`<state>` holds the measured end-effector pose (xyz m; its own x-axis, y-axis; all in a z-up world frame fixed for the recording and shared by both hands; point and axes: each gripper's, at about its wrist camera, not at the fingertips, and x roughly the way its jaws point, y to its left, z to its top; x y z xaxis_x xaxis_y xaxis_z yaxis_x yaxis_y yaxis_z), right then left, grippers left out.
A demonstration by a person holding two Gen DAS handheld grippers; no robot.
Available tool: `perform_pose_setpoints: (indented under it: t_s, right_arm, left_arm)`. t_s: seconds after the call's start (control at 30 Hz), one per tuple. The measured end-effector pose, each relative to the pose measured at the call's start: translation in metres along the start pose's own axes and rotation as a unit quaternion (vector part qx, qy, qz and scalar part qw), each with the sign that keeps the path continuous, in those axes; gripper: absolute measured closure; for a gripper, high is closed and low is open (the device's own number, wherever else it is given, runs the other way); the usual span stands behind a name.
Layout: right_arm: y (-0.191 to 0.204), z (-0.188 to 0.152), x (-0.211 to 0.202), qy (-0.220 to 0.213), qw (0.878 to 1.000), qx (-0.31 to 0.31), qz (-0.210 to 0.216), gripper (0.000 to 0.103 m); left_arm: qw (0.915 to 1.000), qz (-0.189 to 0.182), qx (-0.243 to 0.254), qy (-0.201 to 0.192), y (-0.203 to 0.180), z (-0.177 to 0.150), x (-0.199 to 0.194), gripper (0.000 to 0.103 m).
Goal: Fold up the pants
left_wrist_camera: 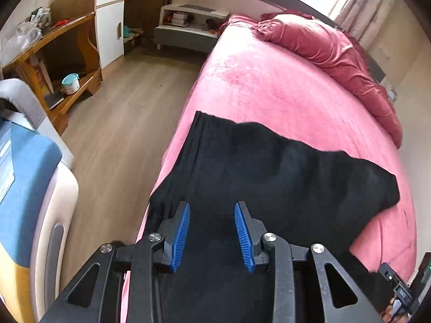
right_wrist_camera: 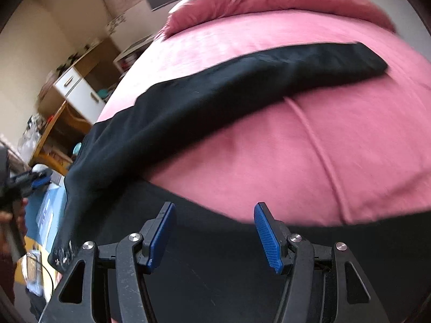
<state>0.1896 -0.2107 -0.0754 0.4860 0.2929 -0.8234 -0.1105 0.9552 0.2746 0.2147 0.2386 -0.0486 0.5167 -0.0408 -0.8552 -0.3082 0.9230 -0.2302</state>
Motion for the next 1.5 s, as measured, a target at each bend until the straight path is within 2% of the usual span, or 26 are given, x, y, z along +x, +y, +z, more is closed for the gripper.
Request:
perform_pose_setpoints:
  t_s: [0.07,0.13,0.17,0.43,0.57,0.67,0.73,0.8,0.87,0.93,1.0,1.03,1.13,1.23,1.33,1.4,1.5]
  right_arm:
    - [0.01,0.015,0.014,0.002,1.0,-0.003,0.003,0.039]
    - [0.014,0.026,0.025,0.002,1.0,-0.001,0.001,0.038]
    - [0.016,0.032,0.029,0.003,1.0,0.0,0.002,0.038]
    - [0.028,0.069,0.058,0.007,1.0,-0.023,-0.007,0.038]
    - [0.025,0.074,0.062,0.007,1.0,-0.02,0.0,0.037]
    - [0.027,0.075,0.067,0.006,1.0,-0.021,-0.002,0.035]
    - [0.027,0.074,0.07,0.008,1.0,-0.02,-0.001,0.034]
    - [0.027,0.073,0.075,0.012,1.0,-0.017,-0.002,0.033]
    - [0.024,0.072,0.077,0.014,1.0,-0.009,-0.001,0.033]
    - [0.022,0.071,0.078,0.014,1.0,-0.002,-0.001,0.032]
    - [0.021,0.071,0.079,0.015,1.0,0.001,-0.005,0.032]
    - [0.02,0.07,0.078,0.015,1.0,0.002,-0.007,0.032]
    - [0.018,0.069,0.075,0.012,1.0,0.002,-0.012,0.032]
    - [0.012,0.068,0.071,0.01,1.0,0.011,-0.014,0.032]
    - [0.006,0.068,0.066,0.007,1.0,0.028,-0.011,0.032]
    - [0.001,0.069,0.06,0.001,0.999,0.042,0.002,0.032]
    - [-0.001,0.074,0.053,-0.008,0.998,0.054,0.012,0.032]
  left_arm:
    - [0.9999,0.016,-0.002,0.003,-0.004,0.013,0.017,0.065]
    - [0.9997,0.019,-0.01,0.008,-0.004,0.026,0.035,0.051]
    - [0.9996,0.02,-0.012,0.012,-0.005,0.032,0.042,0.05]
    - [0.9989,0.023,-0.029,0.028,-0.013,0.074,0.09,0.05]
    - [0.9955,0.024,-0.077,0.05,-0.002,0.094,0.114,0.049]
    - [0.9925,0.03,-0.108,0.049,0.007,0.104,0.125,0.049]
    - [0.9918,0.034,-0.105,0.065,0.007,0.106,0.135,0.049]
    - [0.9921,0.053,-0.087,0.072,0.002,0.106,0.142,0.049]
    - [0.9943,0.067,-0.052,0.064,-0.007,0.105,0.143,0.053]
    - [0.9951,0.082,-0.018,0.052,-0.015,0.101,0.141,0.075]
    - [0.9963,0.078,0.0,0.036,-0.022,0.098,0.135,0.09]
    - [0.9972,0.07,0.003,0.025,-0.024,0.095,0.129,0.094]
    - [0.9996,0.013,0.013,-0.022,-0.032,0.083,0.095,0.094]
    - [0.9937,-0.077,0.043,-0.069,-0.04,0.062,0.046,0.095]
    - [0.9787,-0.171,0.076,-0.083,-0.046,0.031,0.001,0.095]
    - [0.9652,-0.228,0.1,-0.079,-0.048,0.001,-0.027,0.095]
    - [0.95,-0.279,0.123,-0.068,-0.049,-0.043,-0.06,0.095]
